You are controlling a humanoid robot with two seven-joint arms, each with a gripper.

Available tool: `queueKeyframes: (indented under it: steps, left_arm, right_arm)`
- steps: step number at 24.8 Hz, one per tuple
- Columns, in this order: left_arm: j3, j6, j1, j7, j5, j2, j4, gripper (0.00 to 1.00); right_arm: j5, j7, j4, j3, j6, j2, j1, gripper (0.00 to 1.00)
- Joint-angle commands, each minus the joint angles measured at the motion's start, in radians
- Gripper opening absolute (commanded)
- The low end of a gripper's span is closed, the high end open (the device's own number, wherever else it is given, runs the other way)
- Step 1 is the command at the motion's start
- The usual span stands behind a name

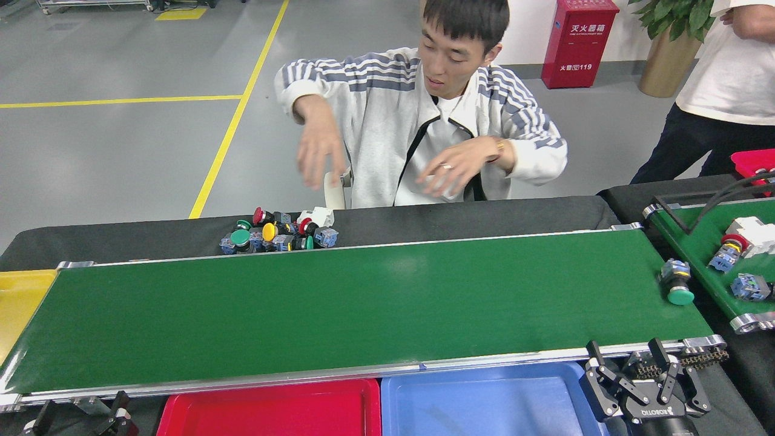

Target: Pick switch part from conveyor to tray

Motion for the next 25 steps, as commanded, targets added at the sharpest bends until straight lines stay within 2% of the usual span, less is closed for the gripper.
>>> queueKeyframes:
  steps: [1,6,13,15,19,25]
  left_arm:
    - [-0.001,-0.003,-0.007,0.008,0.004,0.011,-0.009,1.00]
    - [-0.005,-0.005,-0.007,0.008,0.004,0.012,0.000,1.00]
    - [-0.007,-0.005,-0.009,0.008,0.004,0.012,0.003,1.00]
    - [-0.007,-0.005,-0.010,0.008,0.004,0.012,0.003,1.00]
    - [-0.007,-0.005,-0.012,0.008,0.004,0.012,0.003,1.00]
    - [-0.007,-0.005,-0.012,0.008,0.004,0.012,0.005,1.00]
  right_arm:
    - [-0.005,0.013,0.006,-0.003,0.007,0.001,-0.014,0.97]
    - [-0.005,0.053,0.067,-0.003,0.097,-0.013,-0.068,0.96]
    - [-0.008,0.074,0.106,-0.004,0.104,-0.030,-0.092,0.95]
    - [-0.022,0.076,0.112,-0.008,0.102,-0.046,-0.092,0.95]
    - [-0.092,0.077,0.150,-0.009,0.105,-0.114,-0.098,0.95]
    - [-0.094,0.139,0.230,0.005,0.111,-0.149,-0.216,0.96]
